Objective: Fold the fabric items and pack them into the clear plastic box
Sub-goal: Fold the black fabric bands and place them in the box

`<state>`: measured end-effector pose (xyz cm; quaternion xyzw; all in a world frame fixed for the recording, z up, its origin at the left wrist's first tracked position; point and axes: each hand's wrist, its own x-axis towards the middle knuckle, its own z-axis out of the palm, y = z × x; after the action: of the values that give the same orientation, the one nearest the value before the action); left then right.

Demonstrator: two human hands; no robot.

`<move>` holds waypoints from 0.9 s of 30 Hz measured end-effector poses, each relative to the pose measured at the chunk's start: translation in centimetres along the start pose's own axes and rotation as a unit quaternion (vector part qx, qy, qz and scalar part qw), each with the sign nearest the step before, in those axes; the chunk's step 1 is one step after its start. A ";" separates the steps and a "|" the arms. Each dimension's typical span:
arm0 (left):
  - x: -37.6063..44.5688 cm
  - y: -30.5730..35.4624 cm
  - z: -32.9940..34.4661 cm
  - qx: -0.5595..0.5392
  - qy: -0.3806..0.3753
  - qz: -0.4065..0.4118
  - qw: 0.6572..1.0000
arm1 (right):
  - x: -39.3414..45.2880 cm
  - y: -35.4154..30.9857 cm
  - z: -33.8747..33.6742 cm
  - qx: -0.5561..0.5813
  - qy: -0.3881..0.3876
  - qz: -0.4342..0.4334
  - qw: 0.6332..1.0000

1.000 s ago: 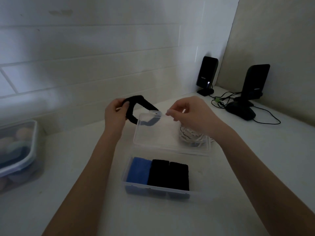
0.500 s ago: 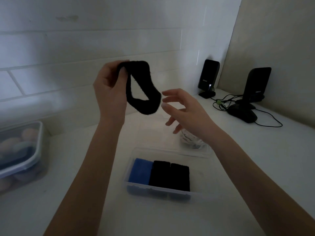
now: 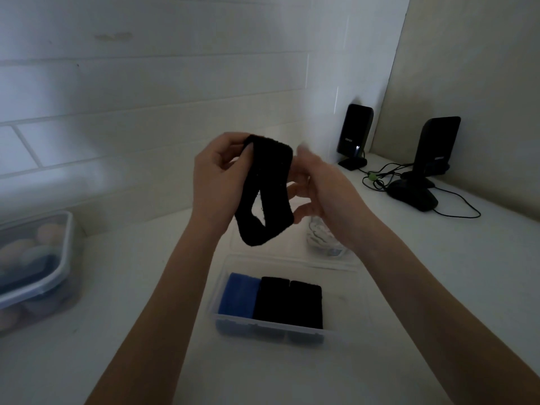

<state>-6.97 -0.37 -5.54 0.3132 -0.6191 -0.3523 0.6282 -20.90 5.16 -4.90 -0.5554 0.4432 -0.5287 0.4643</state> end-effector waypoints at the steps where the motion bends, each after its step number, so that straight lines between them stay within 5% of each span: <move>1: -0.2 0.0 0.1 -0.003 -0.001 -0.014 1.000 | -0.1 0.2 -0.2 -0.027 -0.011 -0.029 0.999; 5: -1.0 0.5 0.6 -0.047 -0.068 -0.076 0.994 | 0.1 1.2 -0.2 -0.068 -0.012 -0.074 0.995; 14: -1.2 0.0 0.5 -0.207 -0.160 -0.216 0.941 | 0.6 1.8 -0.5 -0.147 0.143 -0.092 0.974; 19: -1.6 -0.3 0.3 -0.130 -0.230 -0.196 0.944 | 0.8 2.0 -1.3 -0.202 0.173 -0.092 0.959; 27: -2.6 -0.8 1.2 -0.083 -0.345 -0.245 0.902 | 1.0 1.4 -2.2 -0.162 0.187 -0.105 0.963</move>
<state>-8.20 1.41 -7.59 0.2605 -0.6695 -0.6309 0.2932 -23.10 3.82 -6.11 -0.5581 0.5410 -0.5900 0.2186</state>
